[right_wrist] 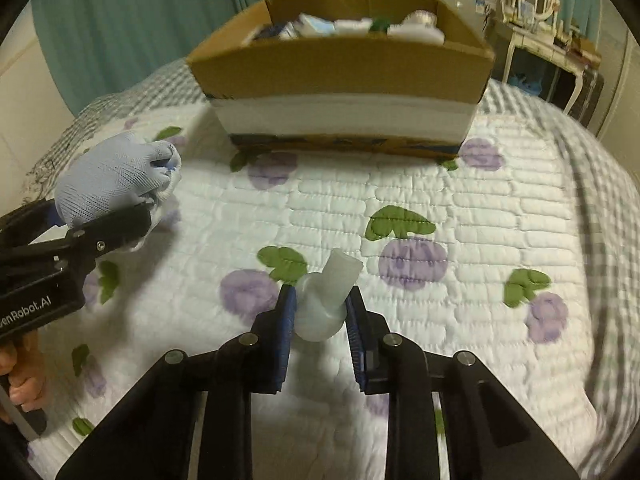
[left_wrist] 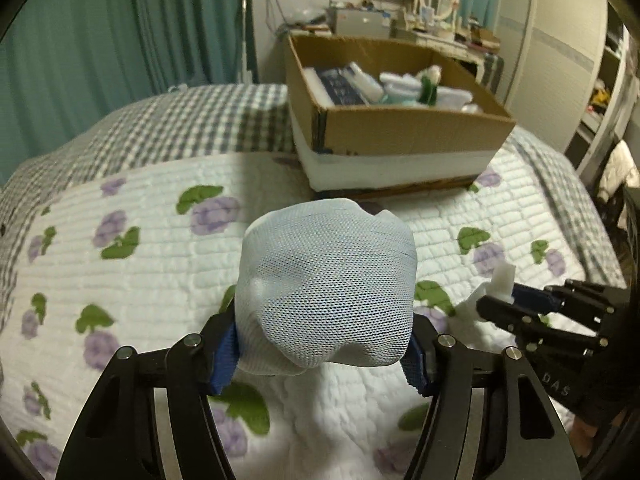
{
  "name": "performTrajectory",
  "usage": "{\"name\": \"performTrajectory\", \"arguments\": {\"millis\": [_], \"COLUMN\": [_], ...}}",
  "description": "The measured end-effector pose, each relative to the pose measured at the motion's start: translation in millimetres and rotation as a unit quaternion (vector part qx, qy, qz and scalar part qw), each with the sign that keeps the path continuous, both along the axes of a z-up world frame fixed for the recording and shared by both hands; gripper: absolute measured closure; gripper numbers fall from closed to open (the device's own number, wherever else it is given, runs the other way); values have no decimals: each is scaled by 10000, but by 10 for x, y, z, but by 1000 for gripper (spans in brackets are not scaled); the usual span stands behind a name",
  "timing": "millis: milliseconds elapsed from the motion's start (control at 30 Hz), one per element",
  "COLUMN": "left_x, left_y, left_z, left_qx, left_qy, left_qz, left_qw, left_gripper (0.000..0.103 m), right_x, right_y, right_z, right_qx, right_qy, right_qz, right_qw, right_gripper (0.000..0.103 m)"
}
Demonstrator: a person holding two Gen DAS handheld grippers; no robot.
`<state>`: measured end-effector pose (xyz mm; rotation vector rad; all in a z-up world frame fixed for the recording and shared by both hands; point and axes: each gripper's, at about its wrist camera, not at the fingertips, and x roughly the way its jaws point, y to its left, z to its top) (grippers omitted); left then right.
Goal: Organize soft objects
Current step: 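Carry the sock and white item into the box and release them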
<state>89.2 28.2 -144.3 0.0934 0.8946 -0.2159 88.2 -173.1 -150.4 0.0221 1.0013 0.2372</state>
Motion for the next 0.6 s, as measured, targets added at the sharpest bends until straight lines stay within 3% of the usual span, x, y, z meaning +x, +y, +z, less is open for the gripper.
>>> {"name": "performTrajectory", "arguments": {"millis": [267, 600], "left_x": [-345, -697], "left_y": [-15, -13], "left_z": [425, 1164], "left_qx": [-274, -496], "left_qy": [-474, -1301], "left_qz": [38, -7], "left_qw": [9985, 9903], "left_gripper": [38, 38], "right_x": [-452, -819], "right_y": [-79, -142], "right_z": [567, 1445], "right_qx": [149, 223], "right_qy": [-571, -1601], "right_qz": [-109, -216], "right_qw": [9982, 9866], "right_gripper": [80, 79]}}
